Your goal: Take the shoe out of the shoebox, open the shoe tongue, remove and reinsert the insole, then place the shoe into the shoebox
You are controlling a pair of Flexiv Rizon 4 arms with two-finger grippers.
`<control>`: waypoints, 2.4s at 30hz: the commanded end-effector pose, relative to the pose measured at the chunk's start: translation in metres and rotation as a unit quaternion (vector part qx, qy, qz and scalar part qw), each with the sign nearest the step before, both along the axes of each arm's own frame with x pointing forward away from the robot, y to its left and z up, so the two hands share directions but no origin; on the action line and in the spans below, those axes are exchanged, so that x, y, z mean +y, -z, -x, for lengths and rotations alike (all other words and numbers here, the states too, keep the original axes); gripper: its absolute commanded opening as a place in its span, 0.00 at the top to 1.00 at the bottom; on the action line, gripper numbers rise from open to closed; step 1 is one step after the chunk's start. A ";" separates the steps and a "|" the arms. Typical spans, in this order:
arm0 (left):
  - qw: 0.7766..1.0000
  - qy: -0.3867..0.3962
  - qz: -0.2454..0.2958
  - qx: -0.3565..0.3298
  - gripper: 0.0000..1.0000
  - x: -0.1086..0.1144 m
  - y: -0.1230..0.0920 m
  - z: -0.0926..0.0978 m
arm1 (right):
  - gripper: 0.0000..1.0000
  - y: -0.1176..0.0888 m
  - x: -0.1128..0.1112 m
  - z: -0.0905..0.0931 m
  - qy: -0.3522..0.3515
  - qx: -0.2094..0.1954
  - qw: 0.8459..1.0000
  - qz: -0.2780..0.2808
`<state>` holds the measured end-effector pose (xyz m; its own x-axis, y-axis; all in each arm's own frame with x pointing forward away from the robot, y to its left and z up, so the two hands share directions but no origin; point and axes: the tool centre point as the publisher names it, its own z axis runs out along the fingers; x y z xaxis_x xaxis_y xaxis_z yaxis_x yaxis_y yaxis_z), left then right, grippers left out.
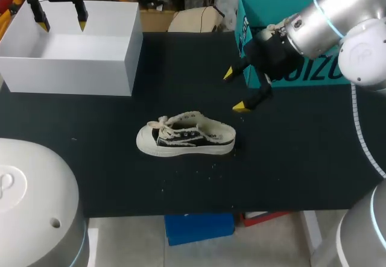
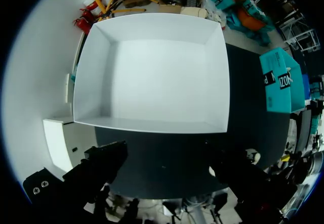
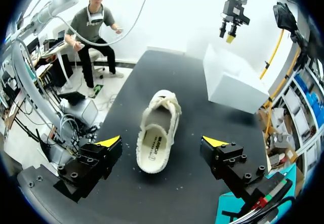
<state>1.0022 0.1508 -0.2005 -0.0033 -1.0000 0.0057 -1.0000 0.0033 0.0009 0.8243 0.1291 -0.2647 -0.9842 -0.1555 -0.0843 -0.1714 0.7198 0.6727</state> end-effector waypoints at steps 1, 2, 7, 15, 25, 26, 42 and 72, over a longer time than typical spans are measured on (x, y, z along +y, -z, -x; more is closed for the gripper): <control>1.000 -0.001 -0.002 0.001 0.00 -0.001 0.000 0.000 | 0.00 0.003 -0.002 0.001 -0.002 0.004 0.999 -0.032; 1.000 -0.001 -0.002 0.001 0.00 -0.001 0.000 0.000 | 0.00 0.003 -0.002 0.001 -0.002 0.004 0.999 -0.032; 1.000 -0.001 -0.002 0.001 0.00 -0.001 0.000 0.000 | 0.00 0.003 -0.002 0.001 -0.002 0.004 0.999 -0.032; 1.000 -0.001 -0.002 0.001 0.00 -0.001 0.000 0.000 | 0.00 0.003 -0.002 0.001 -0.002 0.004 0.999 -0.032; 1.000 -0.001 -0.002 0.001 0.00 -0.001 0.000 0.000 | 0.00 0.003 -0.002 0.001 -0.002 0.004 0.999 -0.032; 1.000 -0.001 -0.002 0.001 0.00 -0.001 0.000 0.000 | 0.00 0.007 -0.004 0.003 0.002 0.005 0.999 -0.041; 1.000 -0.001 -0.002 0.001 0.00 -0.001 0.000 0.000 | 0.00 0.062 0.001 -0.001 0.028 0.004 0.994 -0.107; 1.000 -0.001 -0.002 0.001 0.00 -0.001 0.000 0.000 | 0.00 0.137 0.013 0.012 0.082 0.029 0.978 -0.190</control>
